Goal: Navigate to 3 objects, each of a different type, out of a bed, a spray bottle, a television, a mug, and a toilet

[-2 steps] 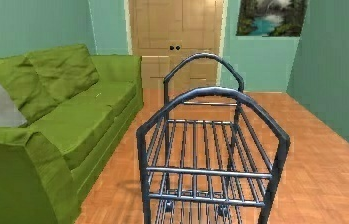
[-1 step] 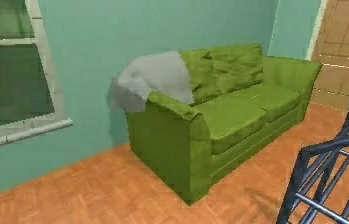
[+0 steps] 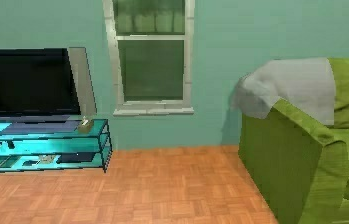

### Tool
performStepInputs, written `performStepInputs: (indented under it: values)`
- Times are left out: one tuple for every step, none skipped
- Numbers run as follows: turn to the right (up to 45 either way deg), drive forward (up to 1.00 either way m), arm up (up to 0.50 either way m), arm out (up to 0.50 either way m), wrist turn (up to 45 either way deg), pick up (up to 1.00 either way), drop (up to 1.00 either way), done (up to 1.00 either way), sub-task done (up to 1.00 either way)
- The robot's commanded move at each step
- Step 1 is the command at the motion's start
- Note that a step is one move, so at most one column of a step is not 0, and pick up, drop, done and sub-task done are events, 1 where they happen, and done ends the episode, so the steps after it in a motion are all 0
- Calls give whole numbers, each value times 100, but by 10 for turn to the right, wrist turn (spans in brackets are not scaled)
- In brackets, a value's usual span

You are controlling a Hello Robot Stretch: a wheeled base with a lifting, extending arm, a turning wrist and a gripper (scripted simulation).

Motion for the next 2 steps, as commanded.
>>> performStepInputs:
  values:
    - [-30, 0, 0, 0, 0, 0, 0, 0, 0]
    - [0, 45, 0, 0, 0, 0, 0, 0, 0]
